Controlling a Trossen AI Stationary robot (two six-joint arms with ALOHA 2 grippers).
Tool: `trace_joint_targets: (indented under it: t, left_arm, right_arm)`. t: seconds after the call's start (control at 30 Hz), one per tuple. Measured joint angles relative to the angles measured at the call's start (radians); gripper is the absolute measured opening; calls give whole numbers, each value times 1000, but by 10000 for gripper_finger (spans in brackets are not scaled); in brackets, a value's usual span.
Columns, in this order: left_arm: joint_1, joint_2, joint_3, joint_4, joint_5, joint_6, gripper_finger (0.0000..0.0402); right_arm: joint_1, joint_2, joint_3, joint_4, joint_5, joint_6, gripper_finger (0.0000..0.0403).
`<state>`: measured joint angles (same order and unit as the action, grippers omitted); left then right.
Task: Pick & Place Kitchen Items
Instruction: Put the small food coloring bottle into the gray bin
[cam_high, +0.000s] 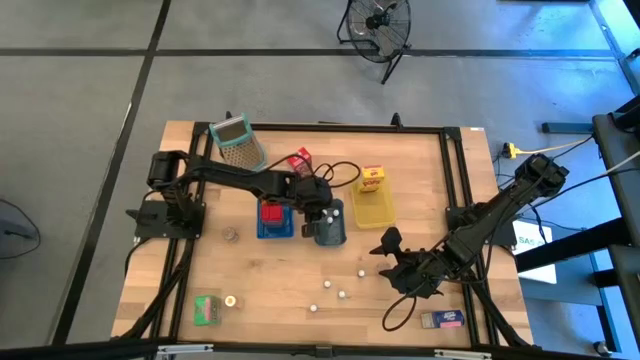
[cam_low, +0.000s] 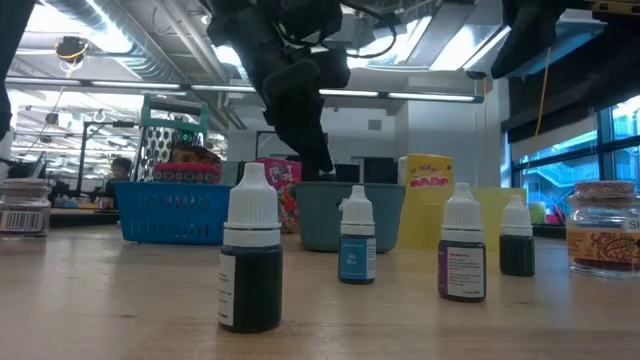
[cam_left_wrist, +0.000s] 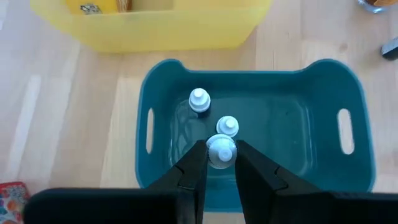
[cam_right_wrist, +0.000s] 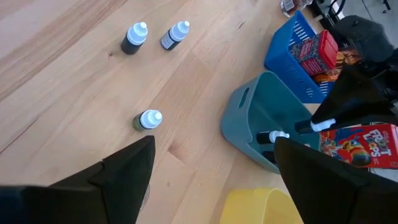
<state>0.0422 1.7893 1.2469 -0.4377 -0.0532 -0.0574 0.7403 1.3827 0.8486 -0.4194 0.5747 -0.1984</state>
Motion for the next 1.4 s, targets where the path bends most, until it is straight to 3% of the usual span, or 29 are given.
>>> trace_joint_targets:
  t: [1.1, 1.4]
  left_arm:
    - [12, 76, 0, 31, 19, 2, 61]
    - [38, 75, -76, 111, 20, -11, 61]
  right_arm:
    - [0, 0, 0, 0, 0, 0, 332]
    - [0, 0, 0, -1, -1, 0, 332]
